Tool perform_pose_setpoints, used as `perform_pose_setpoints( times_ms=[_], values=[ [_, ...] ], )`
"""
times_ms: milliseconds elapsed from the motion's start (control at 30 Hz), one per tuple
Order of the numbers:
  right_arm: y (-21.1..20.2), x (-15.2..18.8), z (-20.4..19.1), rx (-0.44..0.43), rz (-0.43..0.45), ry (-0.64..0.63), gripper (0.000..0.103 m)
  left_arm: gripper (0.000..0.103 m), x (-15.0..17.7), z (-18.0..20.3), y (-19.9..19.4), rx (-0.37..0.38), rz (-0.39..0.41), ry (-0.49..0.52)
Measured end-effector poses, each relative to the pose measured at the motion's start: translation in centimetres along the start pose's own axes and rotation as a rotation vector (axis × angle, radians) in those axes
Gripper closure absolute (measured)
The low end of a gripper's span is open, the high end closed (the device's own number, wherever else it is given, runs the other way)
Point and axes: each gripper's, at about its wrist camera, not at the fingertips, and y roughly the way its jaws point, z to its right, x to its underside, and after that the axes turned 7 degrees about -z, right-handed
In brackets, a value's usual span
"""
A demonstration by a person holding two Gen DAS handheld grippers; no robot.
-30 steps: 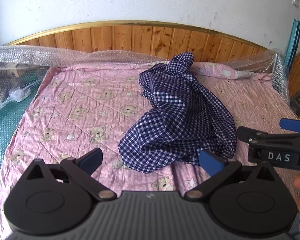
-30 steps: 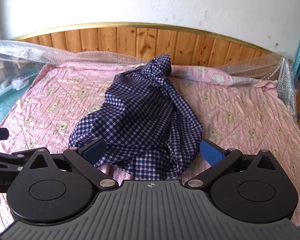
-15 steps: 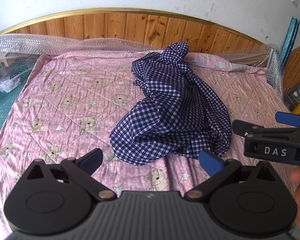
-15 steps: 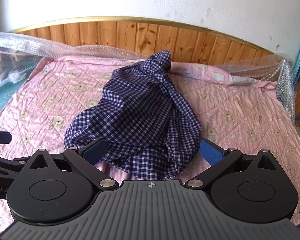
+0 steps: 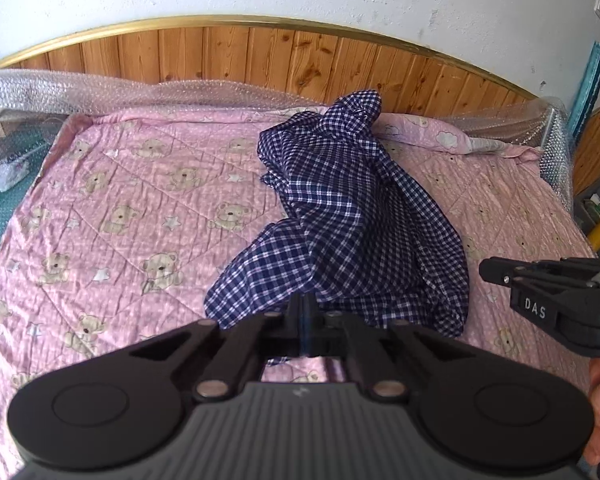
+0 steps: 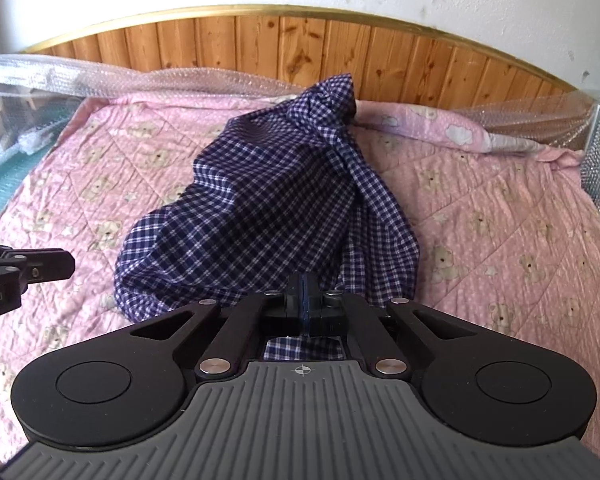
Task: Fold clothes
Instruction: 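Move both grippers toward the crumpled checked shirt and close on it, then lift the checked shirt with the left gripper while the right gripper holds another part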
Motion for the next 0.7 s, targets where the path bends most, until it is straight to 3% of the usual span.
perform_pose_setpoints(
  times_ms=[133,200,233,267,333,633,700],
  values=[
    [1.8,-0.9,1.4,0.005,-0.026,0.013,0.101,0.102,-1.3,0.4,1.9,-0.008,-0.032,-0.009],
    [3.0,-1.4,2.2,0.026,-0.044,0.017,0.073,0.085,-2.1,0.3,3.2,-0.005,-0.061,-0.033],
    [3.6,-1.6,2.6,0.036,-0.048,0.015,0.040,0.050,-2.6,0.3,3.8,-0.008,-0.070,-0.046],
    [4.2,-1.7,3.0,0.042,-0.042,0.010,0.020,0.016,-3.0,0.4,4.4,-0.023,-0.068,-0.052],
    [5.5,-2.1,3.9,0.054,-0.051,0.000,0.017,0.000,-3.8,0.8,5.8,-0.050,-0.045,-0.057],
    [11.9,-2.6,8.0,0.042,-0.166,0.013,0.014,0.000,-6.2,3.3,17.4,-0.179,-0.210,-0.004],
    [13.1,-2.6,8.8,0.036,-0.189,0.024,0.014,0.015,-5.9,3.4,19.1,-0.179,-0.244,0.006]
  ],
)
